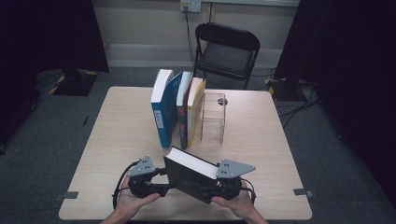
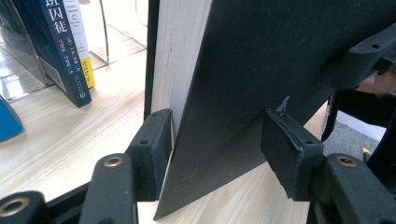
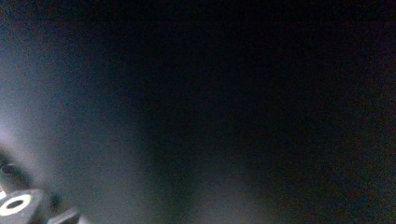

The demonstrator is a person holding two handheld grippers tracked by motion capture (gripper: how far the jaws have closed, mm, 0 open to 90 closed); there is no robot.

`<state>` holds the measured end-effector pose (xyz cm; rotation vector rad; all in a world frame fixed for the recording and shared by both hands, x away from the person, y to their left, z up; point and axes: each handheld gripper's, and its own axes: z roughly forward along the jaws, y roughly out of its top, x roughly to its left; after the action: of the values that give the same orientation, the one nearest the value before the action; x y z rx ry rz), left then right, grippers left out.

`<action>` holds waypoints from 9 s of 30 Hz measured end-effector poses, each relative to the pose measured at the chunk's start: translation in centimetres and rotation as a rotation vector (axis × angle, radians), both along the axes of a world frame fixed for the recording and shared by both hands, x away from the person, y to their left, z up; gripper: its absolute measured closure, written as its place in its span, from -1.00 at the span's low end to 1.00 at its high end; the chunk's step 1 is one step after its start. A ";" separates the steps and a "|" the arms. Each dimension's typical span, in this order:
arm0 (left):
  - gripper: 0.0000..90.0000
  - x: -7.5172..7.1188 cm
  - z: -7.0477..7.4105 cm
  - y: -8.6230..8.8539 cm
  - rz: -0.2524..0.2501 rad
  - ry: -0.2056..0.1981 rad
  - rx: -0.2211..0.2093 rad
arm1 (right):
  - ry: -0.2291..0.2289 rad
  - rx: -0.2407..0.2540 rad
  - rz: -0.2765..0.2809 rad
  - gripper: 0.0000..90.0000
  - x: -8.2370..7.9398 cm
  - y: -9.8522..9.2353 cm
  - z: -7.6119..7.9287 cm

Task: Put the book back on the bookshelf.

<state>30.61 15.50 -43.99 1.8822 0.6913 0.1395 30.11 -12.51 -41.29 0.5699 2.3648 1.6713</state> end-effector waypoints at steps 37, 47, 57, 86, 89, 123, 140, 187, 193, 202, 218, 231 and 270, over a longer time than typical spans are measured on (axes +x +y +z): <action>-0.56 2.7 -1.5 3.1 0.208 0.059 0.127 | 0.076 0.032 -0.156 0.17 0.1 -1.2 0.4; -0.53 5.6 -3.3 6.8 0.434 0.134 0.306 | 0.081 0.026 -0.228 0.18 0.3 -2.7 1.1; -0.63 6.3 -4.8 7.6 0.493 0.080 0.419 | 0.082 0.011 -0.283 0.19 0.6 -3.0 1.8; -0.88 7.1 -6.2 8.1 0.549 0.101 0.369 | 0.036 0.005 -0.525 0.19 3.6 -4.2 3.2; -0.89 7.1 -6.2 8.1 0.549 0.101 0.374 | 0.027 -0.001 -0.558 0.20 4.5 -4.1 3.4; -0.99 7.2 -6.2 8.3 0.581 0.123 0.375 | 0.024 0.001 -0.767 0.20 10.6 -1.8 2.7; -1.00 7.2 -6.2 8.5 0.573 0.121 0.375 | -0.011 -0.010 -0.860 0.20 13.0 0.2 2.5; -1.00 7.1 -6.3 8.6 0.566 0.117 0.377 | -0.116 0.018 -1.013 0.20 16.5 3.4 0.9; -1.00 7.1 -6.3 8.6 0.568 0.117 0.376 | -0.135 0.019 -1.014 0.19 16.3 3.6 0.6; -1.00 7.1 -6.3 8.6 0.569 0.117 0.375 | -0.144 0.007 -1.005 0.16 15.2 3.7 0.2; -1.00 7.1 -6.3 8.7 0.567 0.116 0.379 | -0.113 0.007 -0.954 0.06 13.5 3.1 2.5; -1.00 7.1 -6.3 8.6 0.568 0.117 0.376 | -0.058 -0.048 -0.915 0.02 13.8 2.8 4.1; -1.00 7.1 -6.2 8.7 0.563 0.116 0.379 | 0.317 -0.379 -0.925 0.08 20.1 4.1 9.6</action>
<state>37.70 24.21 -50.24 2.0106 1.3405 0.5559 50.21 -8.40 -31.71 1.6011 1.9705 0.7444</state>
